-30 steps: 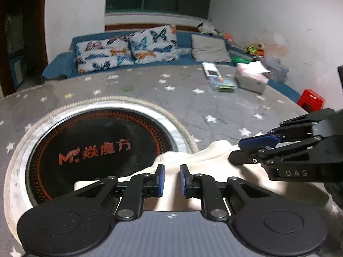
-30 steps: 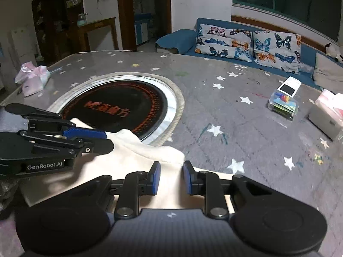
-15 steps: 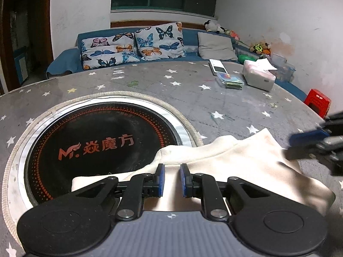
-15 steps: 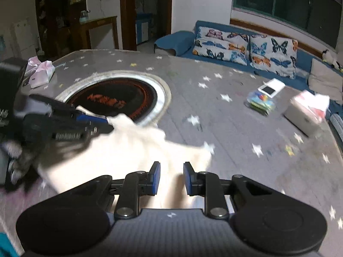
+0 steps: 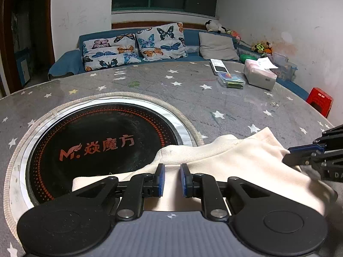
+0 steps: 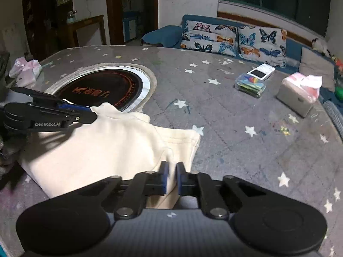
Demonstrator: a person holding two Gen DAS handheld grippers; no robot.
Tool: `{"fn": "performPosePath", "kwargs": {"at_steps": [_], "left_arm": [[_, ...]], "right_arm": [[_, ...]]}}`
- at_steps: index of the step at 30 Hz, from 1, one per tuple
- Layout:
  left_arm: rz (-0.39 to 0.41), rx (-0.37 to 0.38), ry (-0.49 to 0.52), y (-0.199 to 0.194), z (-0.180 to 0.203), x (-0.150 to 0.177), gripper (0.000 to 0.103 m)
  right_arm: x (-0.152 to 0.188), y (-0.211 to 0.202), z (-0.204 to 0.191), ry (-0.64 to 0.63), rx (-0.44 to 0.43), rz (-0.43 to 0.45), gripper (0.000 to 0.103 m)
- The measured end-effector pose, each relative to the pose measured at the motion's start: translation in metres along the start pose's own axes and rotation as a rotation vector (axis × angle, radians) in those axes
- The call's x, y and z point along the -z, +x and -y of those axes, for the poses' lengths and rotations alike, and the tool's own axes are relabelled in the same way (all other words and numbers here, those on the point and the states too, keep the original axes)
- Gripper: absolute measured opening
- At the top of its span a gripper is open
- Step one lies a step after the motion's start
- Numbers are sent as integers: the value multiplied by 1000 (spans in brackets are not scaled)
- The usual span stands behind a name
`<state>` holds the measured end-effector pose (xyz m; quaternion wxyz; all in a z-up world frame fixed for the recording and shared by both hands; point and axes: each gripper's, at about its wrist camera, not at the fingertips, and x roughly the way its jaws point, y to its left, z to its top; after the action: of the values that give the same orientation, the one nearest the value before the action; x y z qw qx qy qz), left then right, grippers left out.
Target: Fold clothes
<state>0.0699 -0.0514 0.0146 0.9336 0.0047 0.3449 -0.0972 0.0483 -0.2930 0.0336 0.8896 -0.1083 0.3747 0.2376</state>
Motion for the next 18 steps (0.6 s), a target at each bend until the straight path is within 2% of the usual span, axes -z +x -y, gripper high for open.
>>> {"fn": "performPosePath", "kwargs": {"at_steps": [5, 7, 12, 14, 18], "left_arm": [[7, 1, 2, 0, 0, 2, 18], [11, 0, 4, 1, 0, 2, 18], [8, -1, -3, 0, 0, 1, 18], [10, -2, -3, 0, 1, 2, 18], [11, -5, -3, 0, 1, 2, 18]], "right_arm": [[-2, -5, -9, -72, 94, 48, 3], [0, 1, -9, -77, 112, 26, 3], [-4, 3, 1, -6, 76, 17, 5], [-9, -3, -1, -16, 70, 36, 6], [-22, -5, -11, -34, -5, 57, 5]]}}
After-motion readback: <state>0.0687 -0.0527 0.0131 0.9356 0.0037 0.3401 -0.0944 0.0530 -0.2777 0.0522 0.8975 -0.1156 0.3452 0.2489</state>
